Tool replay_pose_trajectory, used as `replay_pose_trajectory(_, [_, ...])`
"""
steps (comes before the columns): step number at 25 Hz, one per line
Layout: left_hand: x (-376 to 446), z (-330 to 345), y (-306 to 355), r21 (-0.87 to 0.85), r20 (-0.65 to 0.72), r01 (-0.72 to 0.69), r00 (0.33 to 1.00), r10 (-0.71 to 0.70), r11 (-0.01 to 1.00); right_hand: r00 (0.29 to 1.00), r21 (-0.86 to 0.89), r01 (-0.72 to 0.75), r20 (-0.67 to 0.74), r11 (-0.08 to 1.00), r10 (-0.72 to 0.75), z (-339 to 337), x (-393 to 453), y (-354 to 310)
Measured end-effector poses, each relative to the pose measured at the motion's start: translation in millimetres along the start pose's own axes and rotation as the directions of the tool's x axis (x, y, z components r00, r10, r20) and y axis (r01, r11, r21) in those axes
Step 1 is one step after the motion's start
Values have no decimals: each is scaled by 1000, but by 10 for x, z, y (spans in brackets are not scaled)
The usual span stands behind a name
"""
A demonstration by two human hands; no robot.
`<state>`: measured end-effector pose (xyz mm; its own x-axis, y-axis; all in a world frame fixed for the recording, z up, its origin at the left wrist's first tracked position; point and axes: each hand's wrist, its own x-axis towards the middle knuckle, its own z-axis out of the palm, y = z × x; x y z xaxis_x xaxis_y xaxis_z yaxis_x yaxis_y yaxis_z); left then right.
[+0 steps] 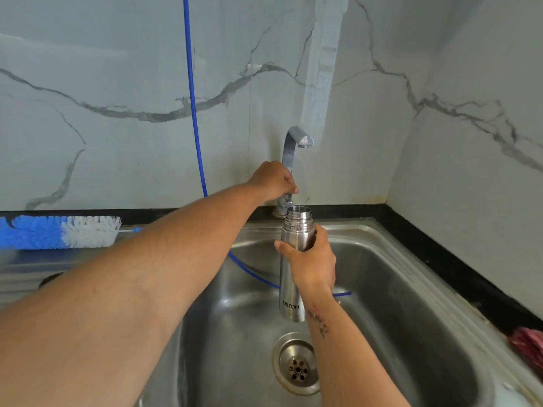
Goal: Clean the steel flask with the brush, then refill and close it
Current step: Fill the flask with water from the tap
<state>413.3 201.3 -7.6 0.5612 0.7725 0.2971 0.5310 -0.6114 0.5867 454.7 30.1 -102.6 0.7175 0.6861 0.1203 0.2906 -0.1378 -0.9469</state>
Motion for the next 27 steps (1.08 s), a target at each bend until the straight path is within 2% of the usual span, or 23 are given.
replay_pose_trajectory(13, [-201,10,-387,-19,-15,232,973,-232,973,999,66,-9,33,998,7,5,-25,2])
replay_pose_trajectory(27, [-218,102,-394,-87,-15,305,952,-307,948,999,20,-11,34,1000,10,44,0,18])
